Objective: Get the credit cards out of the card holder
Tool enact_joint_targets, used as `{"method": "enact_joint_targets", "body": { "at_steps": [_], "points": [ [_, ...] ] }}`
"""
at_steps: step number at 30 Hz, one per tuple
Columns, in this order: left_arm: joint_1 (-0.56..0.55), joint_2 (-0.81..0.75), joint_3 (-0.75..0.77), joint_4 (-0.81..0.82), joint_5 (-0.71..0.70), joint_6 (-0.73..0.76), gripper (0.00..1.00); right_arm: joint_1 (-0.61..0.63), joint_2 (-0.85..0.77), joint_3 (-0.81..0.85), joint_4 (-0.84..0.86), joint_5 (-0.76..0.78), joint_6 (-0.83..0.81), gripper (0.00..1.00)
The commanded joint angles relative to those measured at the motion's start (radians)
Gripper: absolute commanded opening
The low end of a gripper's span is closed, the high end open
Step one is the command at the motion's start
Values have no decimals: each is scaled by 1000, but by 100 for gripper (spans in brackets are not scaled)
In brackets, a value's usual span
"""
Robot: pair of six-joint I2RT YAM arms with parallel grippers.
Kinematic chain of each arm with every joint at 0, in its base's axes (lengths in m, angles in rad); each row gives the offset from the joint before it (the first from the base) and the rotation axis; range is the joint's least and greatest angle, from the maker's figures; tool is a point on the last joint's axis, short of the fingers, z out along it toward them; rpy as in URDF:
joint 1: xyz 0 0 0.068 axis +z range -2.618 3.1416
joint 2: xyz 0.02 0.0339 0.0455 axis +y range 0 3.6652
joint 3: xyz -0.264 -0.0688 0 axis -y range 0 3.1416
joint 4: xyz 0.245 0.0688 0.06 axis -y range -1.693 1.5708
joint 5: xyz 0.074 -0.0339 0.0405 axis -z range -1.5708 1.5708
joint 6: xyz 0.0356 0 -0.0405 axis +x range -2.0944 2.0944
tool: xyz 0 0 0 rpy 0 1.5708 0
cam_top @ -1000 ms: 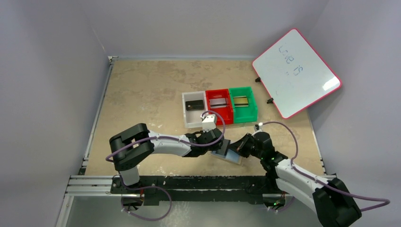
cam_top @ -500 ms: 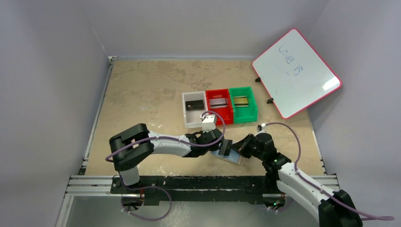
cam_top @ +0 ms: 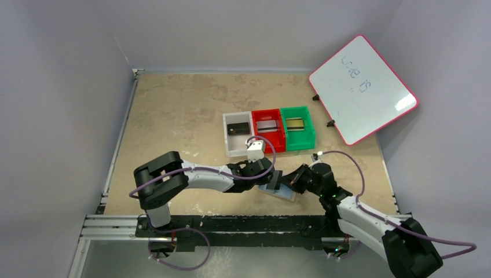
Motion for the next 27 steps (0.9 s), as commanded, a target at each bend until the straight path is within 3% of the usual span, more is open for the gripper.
{"method": "enact_joint_targets", "body": {
  "at_steps": [1,8,15,21,27],
  "points": [
    [-6,26,-36,-151,3,4,5,-4,-63,27,-64,37,-11,0],
    [-6,1,-30,-174,-27,-8,5,-5,-284,121,-416,199,-68,0],
    [-6,-61,-76,-205,-99,-95,5,-6,-412,256,-585,359,-198,0],
    [-35,-175,-104,-237,-172,-153,11,-4,-380,309,-436,258,-370,0],
    [-53,-313,-93,-286,-302,-98,26,-5,-286,387,-276,263,-607,0]
  ]
}}
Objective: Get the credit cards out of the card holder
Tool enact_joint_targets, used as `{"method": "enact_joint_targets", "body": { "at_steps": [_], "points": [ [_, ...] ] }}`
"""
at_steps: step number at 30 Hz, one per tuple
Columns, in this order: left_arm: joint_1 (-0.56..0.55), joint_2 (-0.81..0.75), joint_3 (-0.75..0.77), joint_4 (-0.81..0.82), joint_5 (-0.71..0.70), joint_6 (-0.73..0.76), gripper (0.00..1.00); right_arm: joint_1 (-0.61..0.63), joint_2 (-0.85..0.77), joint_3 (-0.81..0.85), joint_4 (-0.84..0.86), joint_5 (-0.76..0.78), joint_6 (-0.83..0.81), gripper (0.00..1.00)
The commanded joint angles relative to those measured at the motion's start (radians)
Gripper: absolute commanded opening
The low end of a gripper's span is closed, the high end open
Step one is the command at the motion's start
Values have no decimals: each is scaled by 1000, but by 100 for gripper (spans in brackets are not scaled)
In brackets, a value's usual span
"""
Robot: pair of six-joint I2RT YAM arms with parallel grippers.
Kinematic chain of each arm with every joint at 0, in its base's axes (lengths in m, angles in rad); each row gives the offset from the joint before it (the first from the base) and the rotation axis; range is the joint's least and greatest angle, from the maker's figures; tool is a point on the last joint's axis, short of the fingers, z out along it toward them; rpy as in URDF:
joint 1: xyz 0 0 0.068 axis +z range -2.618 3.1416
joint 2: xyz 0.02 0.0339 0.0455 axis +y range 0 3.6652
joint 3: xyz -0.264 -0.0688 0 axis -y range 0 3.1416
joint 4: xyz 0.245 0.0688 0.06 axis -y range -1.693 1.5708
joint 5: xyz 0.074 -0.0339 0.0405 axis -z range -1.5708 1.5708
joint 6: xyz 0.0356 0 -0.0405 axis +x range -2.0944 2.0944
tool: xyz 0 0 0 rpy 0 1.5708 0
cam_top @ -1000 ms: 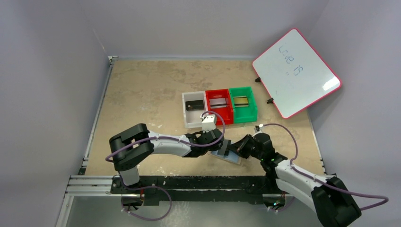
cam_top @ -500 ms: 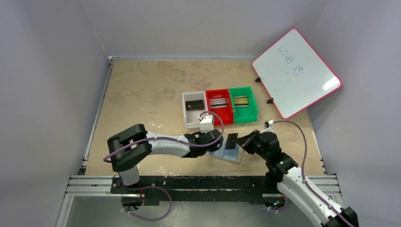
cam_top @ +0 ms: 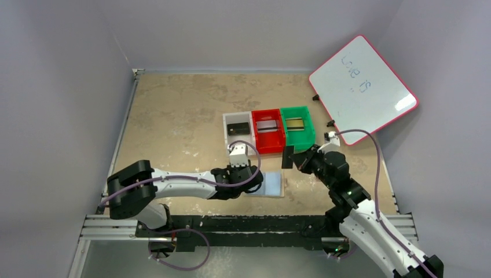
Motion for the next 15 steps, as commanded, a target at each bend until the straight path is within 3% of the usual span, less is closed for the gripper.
{"method": "enact_joint_targets", "body": {
  "at_steps": [1,6,11,15],
  "points": [
    [-9,-133,23,-86,-170,36,31,-2,53,87,212,-6,-262,0],
    [32,-243,57,-211,-261,83,54,-1,177,101,457,-147,-456,0],
    [166,-391,15,-299,-236,115,60,12,353,196,551,-258,-658,0],
    [314,-528,-50,-341,-199,167,66,84,458,273,599,-299,-924,0]
  ]
}}
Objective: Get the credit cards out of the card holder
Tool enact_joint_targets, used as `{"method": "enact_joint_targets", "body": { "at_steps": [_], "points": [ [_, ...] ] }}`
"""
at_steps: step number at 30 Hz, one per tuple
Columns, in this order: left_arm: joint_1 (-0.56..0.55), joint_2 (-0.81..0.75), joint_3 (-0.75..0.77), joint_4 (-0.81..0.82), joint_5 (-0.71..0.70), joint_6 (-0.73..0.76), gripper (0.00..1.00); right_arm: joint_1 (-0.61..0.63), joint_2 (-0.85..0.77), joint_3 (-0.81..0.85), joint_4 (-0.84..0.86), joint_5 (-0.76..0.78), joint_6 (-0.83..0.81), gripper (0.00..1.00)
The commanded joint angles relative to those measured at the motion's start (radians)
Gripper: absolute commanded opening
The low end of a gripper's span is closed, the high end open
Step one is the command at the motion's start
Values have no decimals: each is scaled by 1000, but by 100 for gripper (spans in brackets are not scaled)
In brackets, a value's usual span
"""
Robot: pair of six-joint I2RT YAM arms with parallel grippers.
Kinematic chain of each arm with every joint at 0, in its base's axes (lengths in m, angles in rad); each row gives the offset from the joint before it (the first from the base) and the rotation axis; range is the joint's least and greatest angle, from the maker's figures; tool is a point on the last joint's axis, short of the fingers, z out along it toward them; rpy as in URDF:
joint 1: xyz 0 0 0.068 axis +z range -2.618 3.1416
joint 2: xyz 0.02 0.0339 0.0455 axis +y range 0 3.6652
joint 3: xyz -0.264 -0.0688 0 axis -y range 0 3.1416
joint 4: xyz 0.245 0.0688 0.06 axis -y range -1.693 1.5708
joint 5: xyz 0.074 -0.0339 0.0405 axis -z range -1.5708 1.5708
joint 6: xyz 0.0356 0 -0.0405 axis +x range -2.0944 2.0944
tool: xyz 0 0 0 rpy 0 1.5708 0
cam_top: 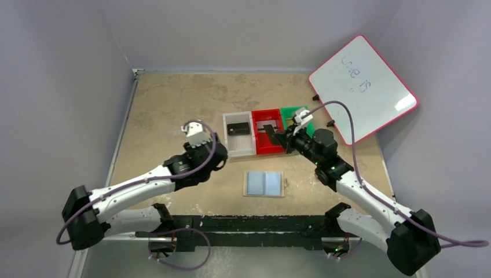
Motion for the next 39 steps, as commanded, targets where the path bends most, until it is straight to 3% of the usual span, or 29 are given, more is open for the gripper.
{"method": "enact_joint_targets", "body": {
  "at_steps": [1,4,7,13,22,28,39],
  "points": [
    [152,-144,-59,-92,11,86,67,91,85,113,167,-79,-402,0],
    [295,-171,-88,-85,126,161,69,202,188,178,150,-12,-615,0],
    [405,-135,-69,-122,210,213,70,231,326,270,111,35,-710,0],
    [497,-127,-7,-178,250,262,71,259,507,395,65,135,-940,0],
    [506,-244,-13,-242,250,243,79,259,720,553,-72,78,-1174,0],
    [506,-326,-24,-248,238,244,79,259,811,609,-68,56,-1210,0],
    [505,-304,-31,-231,236,248,79,259,944,695,-75,27,-1213,0]
  ]
}}
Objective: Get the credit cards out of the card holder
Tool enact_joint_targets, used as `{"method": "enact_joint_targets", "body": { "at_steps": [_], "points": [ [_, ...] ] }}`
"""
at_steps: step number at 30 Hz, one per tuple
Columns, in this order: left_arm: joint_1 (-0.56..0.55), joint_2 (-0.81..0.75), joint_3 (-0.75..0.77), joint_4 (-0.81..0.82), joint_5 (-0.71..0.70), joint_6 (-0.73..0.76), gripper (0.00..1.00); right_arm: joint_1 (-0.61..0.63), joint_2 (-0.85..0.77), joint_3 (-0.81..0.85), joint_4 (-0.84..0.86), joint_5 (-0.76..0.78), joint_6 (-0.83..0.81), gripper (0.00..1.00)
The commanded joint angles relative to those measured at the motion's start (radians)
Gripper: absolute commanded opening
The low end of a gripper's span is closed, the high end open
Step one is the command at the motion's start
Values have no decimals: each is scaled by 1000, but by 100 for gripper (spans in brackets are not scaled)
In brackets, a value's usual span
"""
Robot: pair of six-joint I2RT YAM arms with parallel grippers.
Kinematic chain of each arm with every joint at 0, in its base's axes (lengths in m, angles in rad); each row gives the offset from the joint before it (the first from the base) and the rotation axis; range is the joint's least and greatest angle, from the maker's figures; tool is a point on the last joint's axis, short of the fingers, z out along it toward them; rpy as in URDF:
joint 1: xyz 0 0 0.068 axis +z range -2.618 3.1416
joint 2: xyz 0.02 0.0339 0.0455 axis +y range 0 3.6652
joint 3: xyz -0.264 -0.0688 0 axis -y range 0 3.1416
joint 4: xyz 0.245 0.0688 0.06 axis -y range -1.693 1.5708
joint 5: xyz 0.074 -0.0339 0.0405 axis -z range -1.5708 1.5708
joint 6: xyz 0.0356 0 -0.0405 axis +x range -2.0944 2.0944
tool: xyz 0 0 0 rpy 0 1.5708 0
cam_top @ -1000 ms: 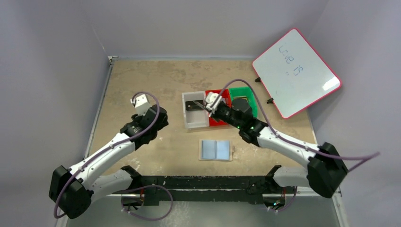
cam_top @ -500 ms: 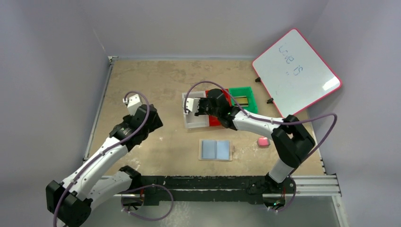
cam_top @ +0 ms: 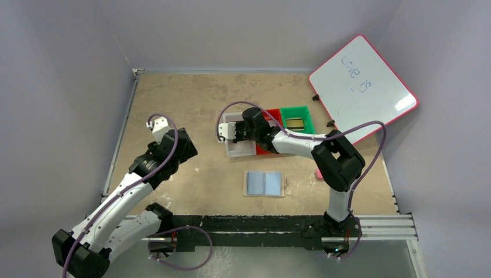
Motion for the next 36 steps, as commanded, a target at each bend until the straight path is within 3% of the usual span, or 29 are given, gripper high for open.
{"method": "enact_joint_targets", "body": {
  "at_steps": [1,10,17,24,29,36],
  "points": [
    [5,-1,9,18,-11,12,79,5,24,49,24,-32,-6,0],
    [4,1,1,32,-1,16,79,5,77,-4,182,52,-27,0],
    [4,15,1,35,5,19,78,5,105,-2,181,44,-66,13],
    [4,25,0,39,16,23,78,1,116,15,132,51,-85,18],
    [4,33,-1,40,20,23,77,1,107,25,77,39,-75,32],
    [4,37,-3,43,27,24,77,-1,54,23,103,38,-7,36]
  ]
}}
